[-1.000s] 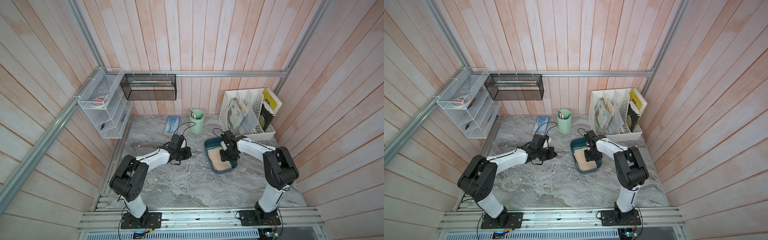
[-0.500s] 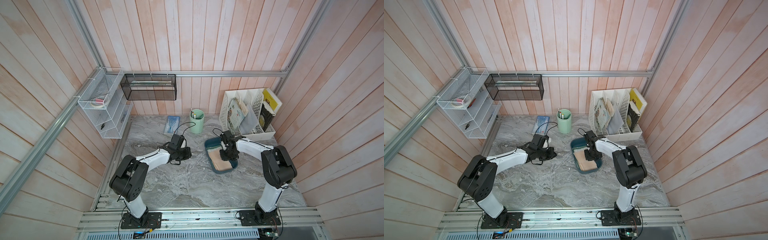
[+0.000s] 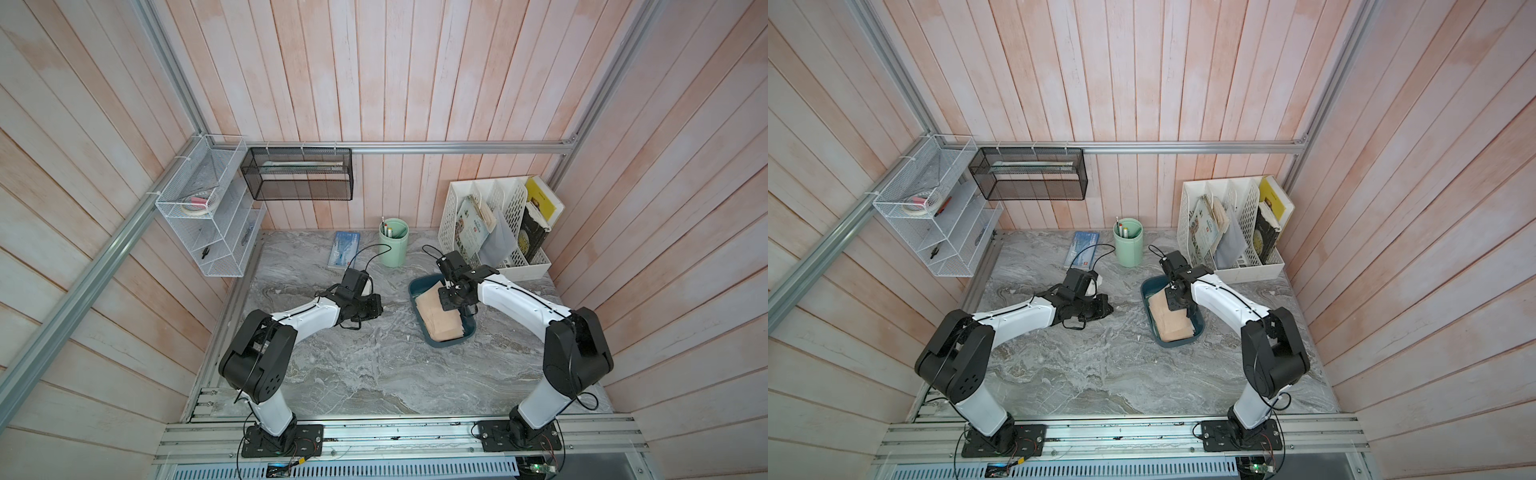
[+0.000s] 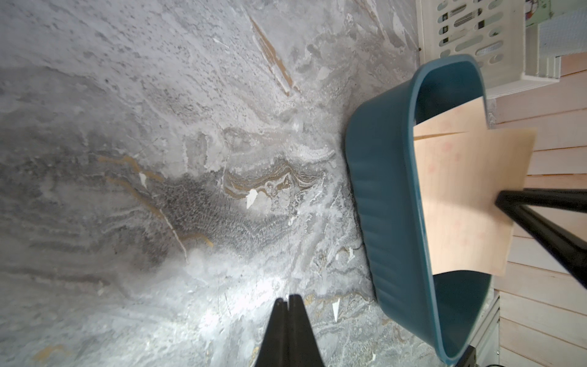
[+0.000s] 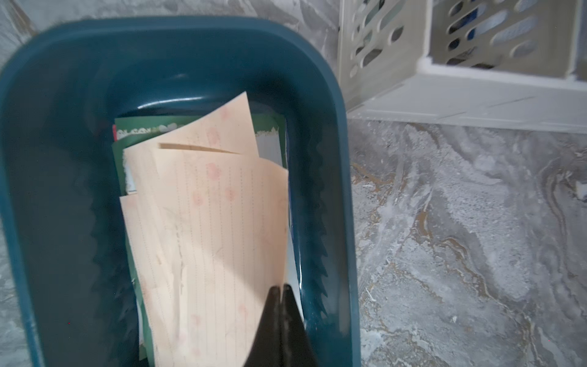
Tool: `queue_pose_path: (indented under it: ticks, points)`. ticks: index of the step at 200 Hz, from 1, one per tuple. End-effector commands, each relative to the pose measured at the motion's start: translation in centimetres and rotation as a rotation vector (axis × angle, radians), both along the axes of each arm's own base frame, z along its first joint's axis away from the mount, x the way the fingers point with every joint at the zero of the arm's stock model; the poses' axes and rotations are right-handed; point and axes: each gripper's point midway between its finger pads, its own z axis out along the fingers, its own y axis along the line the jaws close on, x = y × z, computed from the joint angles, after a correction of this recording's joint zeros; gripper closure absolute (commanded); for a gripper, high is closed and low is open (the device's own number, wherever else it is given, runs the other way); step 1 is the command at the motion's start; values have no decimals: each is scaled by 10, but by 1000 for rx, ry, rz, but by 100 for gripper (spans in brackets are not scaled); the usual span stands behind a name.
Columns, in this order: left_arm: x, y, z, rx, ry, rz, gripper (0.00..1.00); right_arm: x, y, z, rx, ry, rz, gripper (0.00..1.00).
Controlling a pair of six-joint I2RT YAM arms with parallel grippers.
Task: Take out the stationery paper from the storage box
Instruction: Pick up the stationery paper from the storage box.
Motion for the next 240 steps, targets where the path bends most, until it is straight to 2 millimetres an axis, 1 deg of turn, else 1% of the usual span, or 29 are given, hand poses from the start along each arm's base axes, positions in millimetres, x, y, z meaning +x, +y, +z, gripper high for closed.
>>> queue_pose_path:
  ticks: [1,24,48,80,112,119,149,172,188,205,215,230,240]
  points:
    - [2,-3,8,-6,-11,-7,100,-7,-16,2,-77,10,-38,100]
    - [4,-3,14,-8,-23,-6,100,-10,-19,2,-80,9,-40,100]
    - [6,-6,23,-28,-39,-13,100,-11,-13,6,-40,5,-30,99]
    - [7,-9,26,-36,-41,-18,100,-11,-15,7,-33,-12,-33,87]
    - [6,-9,22,-38,-33,-20,100,-11,-15,4,-35,-7,-32,84]
    - [6,-9,22,-38,-31,-16,100,-10,-14,3,-34,-7,-29,85]
    - [5,-8,21,-38,-29,-16,100,-9,-10,0,-19,-1,-16,94]
    - [4,-7,21,-36,-29,-15,100,-8,-9,6,-8,-11,-14,100]
    - [5,-8,24,-41,-38,-15,100,-7,-6,19,17,-42,-9,100]
    - [6,-10,31,-61,-65,-25,100,-6,2,44,85,-90,11,100]
    - [5,-14,45,-105,-111,-38,100,-7,10,63,148,-126,34,100]
    - [2,-18,75,-215,-206,-62,100,-9,21,94,242,-191,66,100]
    - [-1,-19,97,-304,-279,-79,93,-12,28,115,305,-237,94,100]
